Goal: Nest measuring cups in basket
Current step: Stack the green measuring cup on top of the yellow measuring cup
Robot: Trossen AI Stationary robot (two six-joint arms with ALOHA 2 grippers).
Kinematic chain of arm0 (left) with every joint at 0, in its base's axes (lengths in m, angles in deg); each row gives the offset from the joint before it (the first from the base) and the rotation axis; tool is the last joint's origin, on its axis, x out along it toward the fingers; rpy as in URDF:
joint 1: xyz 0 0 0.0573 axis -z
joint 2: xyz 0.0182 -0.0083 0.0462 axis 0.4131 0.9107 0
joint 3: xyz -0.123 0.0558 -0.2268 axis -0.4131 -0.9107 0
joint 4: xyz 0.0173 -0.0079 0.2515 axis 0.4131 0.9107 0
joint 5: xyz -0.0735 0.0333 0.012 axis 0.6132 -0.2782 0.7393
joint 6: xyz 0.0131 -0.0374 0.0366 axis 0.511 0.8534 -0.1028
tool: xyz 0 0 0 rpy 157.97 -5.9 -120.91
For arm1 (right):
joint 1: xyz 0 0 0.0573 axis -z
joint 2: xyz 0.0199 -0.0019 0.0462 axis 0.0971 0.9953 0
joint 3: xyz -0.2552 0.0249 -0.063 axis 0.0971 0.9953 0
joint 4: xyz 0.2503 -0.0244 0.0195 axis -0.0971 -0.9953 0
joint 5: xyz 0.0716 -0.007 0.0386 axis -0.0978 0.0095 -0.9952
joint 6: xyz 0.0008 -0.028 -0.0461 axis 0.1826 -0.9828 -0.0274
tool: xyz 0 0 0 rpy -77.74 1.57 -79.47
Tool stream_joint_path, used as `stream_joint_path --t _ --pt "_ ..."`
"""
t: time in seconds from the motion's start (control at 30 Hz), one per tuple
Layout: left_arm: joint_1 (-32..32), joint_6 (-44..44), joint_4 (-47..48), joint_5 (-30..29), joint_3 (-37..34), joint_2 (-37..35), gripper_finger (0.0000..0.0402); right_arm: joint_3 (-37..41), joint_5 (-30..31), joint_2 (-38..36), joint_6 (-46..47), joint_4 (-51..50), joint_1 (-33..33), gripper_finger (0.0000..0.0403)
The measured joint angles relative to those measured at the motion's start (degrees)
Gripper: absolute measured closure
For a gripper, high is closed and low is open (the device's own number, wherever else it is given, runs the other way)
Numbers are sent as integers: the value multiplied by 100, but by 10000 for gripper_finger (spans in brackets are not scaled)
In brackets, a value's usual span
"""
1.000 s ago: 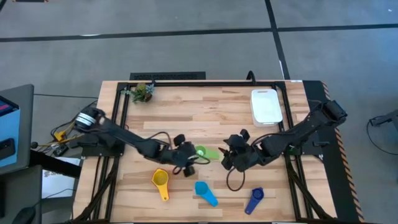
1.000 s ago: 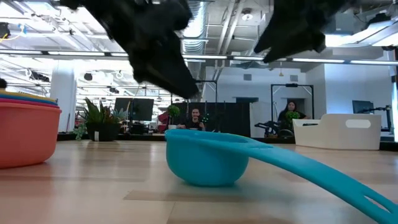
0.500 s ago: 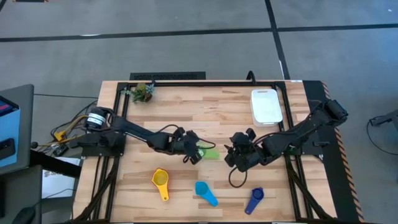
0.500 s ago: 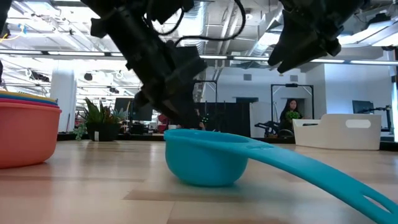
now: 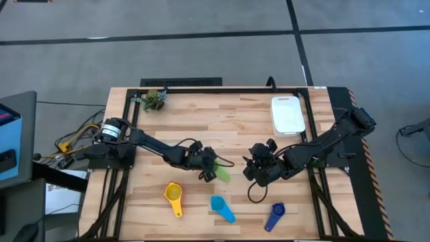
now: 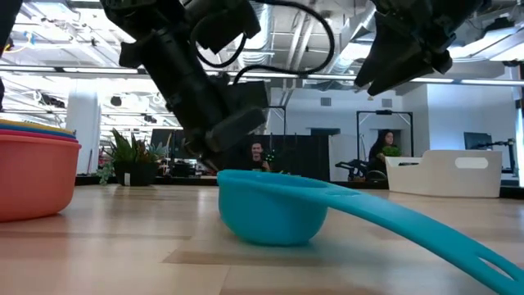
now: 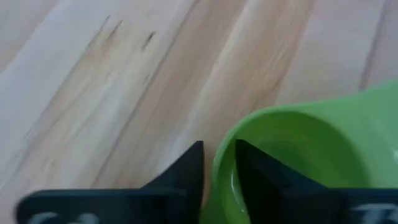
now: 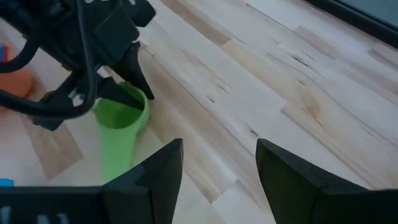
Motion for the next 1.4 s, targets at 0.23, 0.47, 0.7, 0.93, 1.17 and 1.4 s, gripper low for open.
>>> stream_joint_path --t 0.23,0.47,0.7,0.93,1.17,1.4 --pt "0 -367 -20 95 18 -78 385 0 5 0 39 -1 2 178" --pt "21 -770 847 457 152 -638 365 0 11 0 46 -14 2 178" --pt "230 -1702 1716 1120 174 -1527 395 0 22 2 44 -18 21 178" --pt "598 -2020 2717 2513 176 -2254 390 0 20 0 -24 17 100 178" --pt "1247 -2060 3615 2719 167 -2360 397 0 22 2 -109 44 265 178" --pt "1680 -2361 3691 2497 167 -2347 371 0 1 2 -214 63 422 178"
